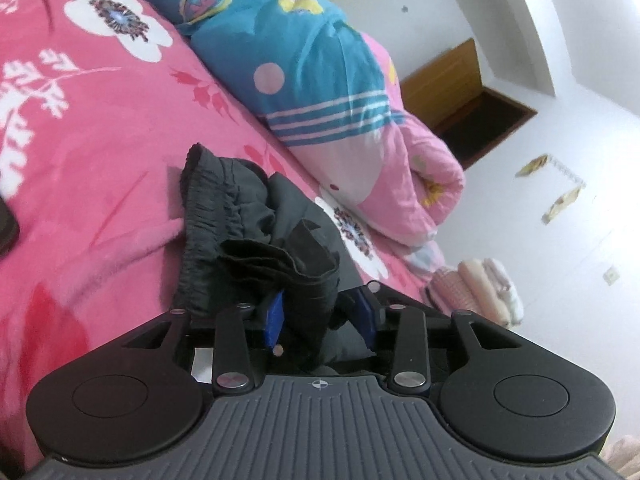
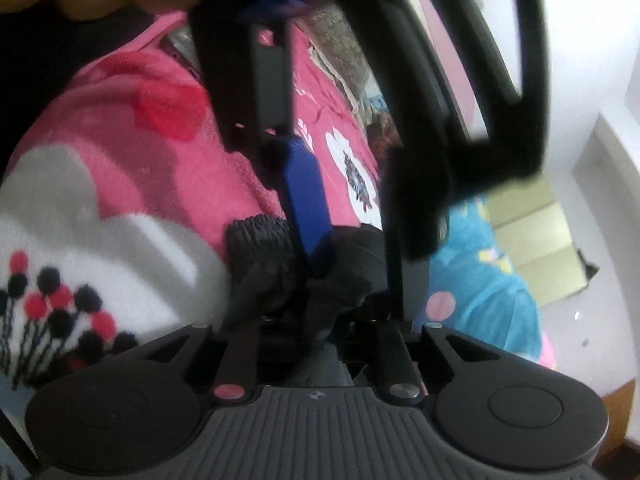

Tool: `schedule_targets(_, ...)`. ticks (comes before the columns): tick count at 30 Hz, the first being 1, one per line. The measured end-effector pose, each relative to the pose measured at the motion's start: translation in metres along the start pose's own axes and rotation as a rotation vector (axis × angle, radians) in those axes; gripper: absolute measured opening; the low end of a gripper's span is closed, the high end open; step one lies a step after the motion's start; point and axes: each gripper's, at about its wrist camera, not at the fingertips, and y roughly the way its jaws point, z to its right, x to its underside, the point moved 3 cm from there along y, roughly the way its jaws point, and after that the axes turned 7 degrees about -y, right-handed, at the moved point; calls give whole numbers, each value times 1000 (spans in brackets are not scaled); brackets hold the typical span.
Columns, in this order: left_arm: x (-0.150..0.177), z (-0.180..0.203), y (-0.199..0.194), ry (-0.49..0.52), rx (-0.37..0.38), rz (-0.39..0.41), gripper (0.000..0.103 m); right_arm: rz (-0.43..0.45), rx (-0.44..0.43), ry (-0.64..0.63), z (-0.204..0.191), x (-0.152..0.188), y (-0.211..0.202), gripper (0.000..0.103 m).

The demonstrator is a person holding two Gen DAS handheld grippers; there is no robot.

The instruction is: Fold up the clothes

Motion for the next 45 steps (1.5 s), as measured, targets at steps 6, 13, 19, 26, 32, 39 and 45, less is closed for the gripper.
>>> schedule_targets(6,-1,-3,2,-3,-33,-4,37,47,28,-3,1,5,-5,42)
schedule_targets(13,1,-9,3,-9,-79,3,25,78,-13,76,9,9,-15,42)
schedule_targets(19,8,-11,3,6,-110,13,10,108,-190,333,45,31,-37,83)
schedule_targets(26,17,-13,-1,52,-125,44,9,37,-636,1274,146,124,-6,83)
schedule_targets(32,24,-14,-1,96,-124,76,9,-151,-706,1911,169,197,62,83)
schedule_targets(39,31,-19,-1,114,-105,102,9,-363,-754,2039,147,212,110,62)
schedule_targets(45,32,-24,-1,95,-72,113,9,-292,-768,1992,159,194,125,12)
